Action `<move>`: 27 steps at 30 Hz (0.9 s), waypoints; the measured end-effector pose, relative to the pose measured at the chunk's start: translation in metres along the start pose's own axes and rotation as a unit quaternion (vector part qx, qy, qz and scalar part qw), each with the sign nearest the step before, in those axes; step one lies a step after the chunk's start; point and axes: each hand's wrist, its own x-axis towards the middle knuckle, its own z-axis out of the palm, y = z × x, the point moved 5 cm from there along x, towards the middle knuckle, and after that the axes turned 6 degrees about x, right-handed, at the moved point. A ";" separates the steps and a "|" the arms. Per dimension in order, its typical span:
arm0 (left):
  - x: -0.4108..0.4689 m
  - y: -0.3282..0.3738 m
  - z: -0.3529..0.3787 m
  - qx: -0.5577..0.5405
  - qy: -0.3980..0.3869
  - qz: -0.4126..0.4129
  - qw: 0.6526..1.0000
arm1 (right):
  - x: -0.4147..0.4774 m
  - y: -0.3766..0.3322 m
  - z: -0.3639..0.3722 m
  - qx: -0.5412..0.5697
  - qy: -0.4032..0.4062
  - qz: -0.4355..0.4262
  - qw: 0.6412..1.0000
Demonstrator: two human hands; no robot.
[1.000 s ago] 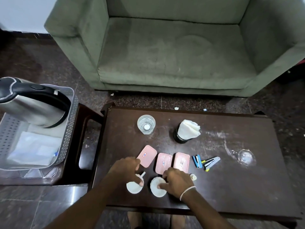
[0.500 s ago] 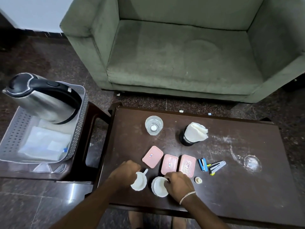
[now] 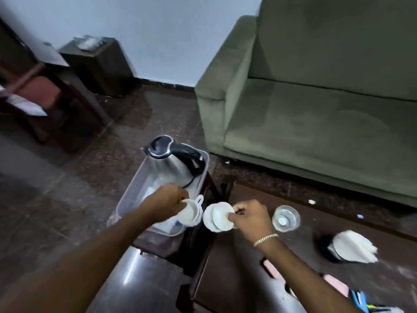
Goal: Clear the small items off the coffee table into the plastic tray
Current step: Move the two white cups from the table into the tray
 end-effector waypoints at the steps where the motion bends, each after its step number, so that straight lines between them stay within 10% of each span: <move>1: -0.002 -0.020 -0.006 0.002 0.004 -0.026 1.000 | 0.010 -0.017 0.013 0.006 -0.009 -0.009 1.000; 9: -0.005 -0.167 0.006 -0.040 -0.009 -0.226 0.973 | 0.089 -0.088 0.147 -0.016 -0.041 0.021 0.999; 27: 0.036 -0.212 0.057 0.048 0.020 -0.272 0.961 | 0.133 -0.072 0.217 -0.112 -0.037 0.053 0.992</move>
